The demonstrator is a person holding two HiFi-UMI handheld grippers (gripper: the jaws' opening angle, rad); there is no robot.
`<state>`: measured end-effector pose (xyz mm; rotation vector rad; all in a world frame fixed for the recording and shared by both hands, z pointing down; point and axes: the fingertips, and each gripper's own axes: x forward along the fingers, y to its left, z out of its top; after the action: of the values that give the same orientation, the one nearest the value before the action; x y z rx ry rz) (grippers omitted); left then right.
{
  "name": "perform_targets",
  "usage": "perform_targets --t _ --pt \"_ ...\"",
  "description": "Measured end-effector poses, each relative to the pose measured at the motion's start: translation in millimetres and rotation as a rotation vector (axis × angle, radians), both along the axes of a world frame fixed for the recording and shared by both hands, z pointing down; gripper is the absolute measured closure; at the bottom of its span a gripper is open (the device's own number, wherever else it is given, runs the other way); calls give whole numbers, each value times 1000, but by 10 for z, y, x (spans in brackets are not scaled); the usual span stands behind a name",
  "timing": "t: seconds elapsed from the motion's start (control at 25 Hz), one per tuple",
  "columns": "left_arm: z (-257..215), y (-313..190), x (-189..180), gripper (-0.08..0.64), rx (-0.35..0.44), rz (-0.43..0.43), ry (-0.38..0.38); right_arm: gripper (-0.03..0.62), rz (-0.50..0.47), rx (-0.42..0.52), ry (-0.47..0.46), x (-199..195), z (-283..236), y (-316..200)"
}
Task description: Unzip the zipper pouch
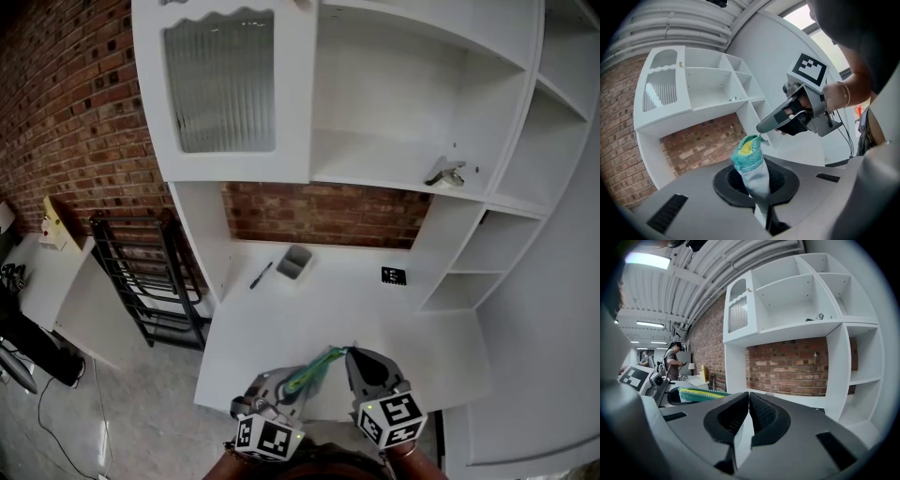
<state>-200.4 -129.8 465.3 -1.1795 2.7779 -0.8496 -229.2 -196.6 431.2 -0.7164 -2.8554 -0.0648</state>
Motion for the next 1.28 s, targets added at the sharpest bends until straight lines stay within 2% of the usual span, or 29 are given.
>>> perform_targets --t 0.56,1.28 --pt "90 53 6 558 12 -4 32 586 54 30 -6 -85 39 -171" --pt "121 54 -76 558 29 -8 55 578 60 37 8 -137 168 -217"
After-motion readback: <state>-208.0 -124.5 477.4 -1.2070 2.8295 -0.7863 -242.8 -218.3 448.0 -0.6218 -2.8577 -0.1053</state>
